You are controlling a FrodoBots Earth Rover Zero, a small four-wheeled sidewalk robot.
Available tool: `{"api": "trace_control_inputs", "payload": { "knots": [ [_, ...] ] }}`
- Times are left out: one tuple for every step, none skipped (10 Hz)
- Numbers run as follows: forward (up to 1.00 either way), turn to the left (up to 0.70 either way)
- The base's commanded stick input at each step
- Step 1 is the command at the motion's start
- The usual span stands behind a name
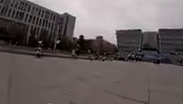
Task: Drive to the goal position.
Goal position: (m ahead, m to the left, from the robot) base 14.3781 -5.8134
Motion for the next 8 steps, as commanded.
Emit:
{"api": "trace_control_inputs", "payload": {
  "knots": [
    [1.00, -0.27],
    [1.00, -0.27],
    [1.00, -0.27],
    [1.00, -0.27],
    [1.00, -0.27],
    [1.00, -0.27],
    [1.00, -0.27],
    [1.00, -0.20]
  ]
}}
